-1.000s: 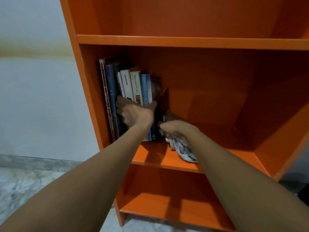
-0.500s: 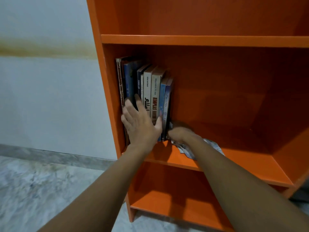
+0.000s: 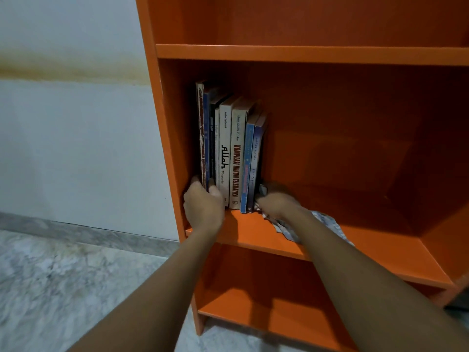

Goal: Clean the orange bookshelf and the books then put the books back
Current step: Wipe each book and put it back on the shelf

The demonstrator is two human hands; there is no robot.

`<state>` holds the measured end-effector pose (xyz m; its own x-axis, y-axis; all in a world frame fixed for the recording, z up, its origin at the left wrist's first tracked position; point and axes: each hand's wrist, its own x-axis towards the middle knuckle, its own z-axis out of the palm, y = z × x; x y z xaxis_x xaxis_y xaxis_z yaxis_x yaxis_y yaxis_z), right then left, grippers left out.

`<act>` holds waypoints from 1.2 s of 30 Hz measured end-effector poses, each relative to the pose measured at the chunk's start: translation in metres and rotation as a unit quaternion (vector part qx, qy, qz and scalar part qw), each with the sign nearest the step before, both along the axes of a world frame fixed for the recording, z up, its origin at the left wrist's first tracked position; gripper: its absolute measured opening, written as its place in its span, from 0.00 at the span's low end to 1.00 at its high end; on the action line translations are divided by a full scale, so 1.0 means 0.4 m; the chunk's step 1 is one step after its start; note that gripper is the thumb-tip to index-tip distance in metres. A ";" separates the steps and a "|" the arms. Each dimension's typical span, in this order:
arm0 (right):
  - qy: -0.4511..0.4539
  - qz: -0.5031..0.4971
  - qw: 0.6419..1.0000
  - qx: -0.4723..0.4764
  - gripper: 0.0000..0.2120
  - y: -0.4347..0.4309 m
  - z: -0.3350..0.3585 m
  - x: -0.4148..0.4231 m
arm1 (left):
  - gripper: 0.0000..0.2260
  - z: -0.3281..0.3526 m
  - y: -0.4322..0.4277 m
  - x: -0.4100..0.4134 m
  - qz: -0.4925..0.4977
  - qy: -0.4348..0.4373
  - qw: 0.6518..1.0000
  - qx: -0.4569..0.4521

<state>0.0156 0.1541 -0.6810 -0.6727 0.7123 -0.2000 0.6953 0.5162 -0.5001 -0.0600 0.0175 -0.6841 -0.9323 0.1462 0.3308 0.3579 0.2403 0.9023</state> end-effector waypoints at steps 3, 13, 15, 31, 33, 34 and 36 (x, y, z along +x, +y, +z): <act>0.001 0.002 1.000 0.001 0.14 -0.004 -0.003 0.001 | 0.10 0.004 -0.003 -0.022 -0.010 0.010 1.000 -0.024; -0.002 0.027 1.000 -0.003 0.14 -0.022 0.017 -0.025 | 0.12 0.031 -0.014 -0.023 -0.036 0.039 0.998 -0.029; -0.014 0.049 0.999 -0.002 0.11 -0.017 0.024 -0.026 | 0.23 0.014 -0.014 0.011 -0.046 0.063 0.996 -0.051; 0.102 0.053 0.993 -0.008 0.04 0.054 -0.039 -0.021 | 0.41 -0.032 0.078 -0.125 -0.006 0.471 0.808 -0.355; 0.149 0.050 0.988 -0.008 0.16 0.073 -0.036 -0.042 | 0.44 -0.038 0.099 -0.137 0.002 0.470 0.807 -0.358; 0.144 0.056 0.988 0.006 0.19 0.071 -0.024 -0.043 | 0.45 -0.037 0.100 -0.136 0.005 0.471 0.805 -0.362; 0.121 0.065 0.990 0.031 0.21 0.064 -0.010 -0.044 | 0.47 -0.033 0.101 -0.134 0.007 0.476 0.798 -0.369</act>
